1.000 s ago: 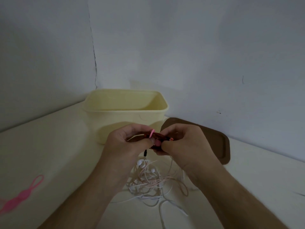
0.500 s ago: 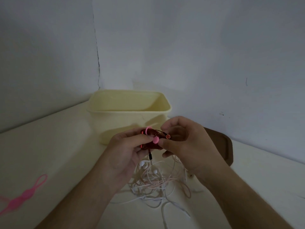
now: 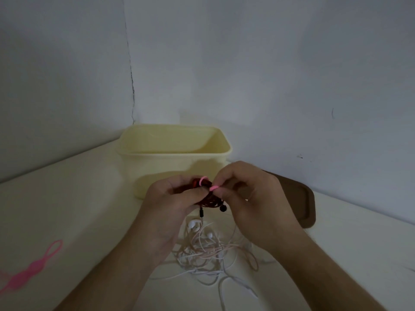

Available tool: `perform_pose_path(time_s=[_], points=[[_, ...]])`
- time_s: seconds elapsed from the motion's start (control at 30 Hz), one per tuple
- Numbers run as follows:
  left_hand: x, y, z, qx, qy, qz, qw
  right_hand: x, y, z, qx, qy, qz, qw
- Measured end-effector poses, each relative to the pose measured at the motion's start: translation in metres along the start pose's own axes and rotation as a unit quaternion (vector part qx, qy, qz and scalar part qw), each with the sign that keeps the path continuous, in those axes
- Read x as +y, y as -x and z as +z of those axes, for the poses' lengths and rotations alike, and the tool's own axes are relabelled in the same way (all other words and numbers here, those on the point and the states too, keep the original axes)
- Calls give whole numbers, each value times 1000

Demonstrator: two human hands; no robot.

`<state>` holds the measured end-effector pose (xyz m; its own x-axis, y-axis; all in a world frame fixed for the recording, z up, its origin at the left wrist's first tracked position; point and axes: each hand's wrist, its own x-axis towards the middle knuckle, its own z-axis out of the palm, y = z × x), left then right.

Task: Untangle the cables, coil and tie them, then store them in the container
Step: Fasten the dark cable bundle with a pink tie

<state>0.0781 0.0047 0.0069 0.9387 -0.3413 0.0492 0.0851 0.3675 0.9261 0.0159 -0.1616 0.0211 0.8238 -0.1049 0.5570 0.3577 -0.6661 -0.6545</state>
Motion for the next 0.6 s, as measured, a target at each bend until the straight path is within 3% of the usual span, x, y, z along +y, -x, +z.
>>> perform_pose_path(time_s=[0.17, 0.4, 0.6], points=[[-1, 3, 1, 17, -130, 80, 988, -7, -1, -4, 3, -130, 103, 986], [-6, 3, 4, -4, -201, 229, 952, -9, -5, -8, 12, -186, 151, 971], [0, 9, 5, -28, -124, 207, 970, -12, -5, -10, 2, -110, 154, 982]])
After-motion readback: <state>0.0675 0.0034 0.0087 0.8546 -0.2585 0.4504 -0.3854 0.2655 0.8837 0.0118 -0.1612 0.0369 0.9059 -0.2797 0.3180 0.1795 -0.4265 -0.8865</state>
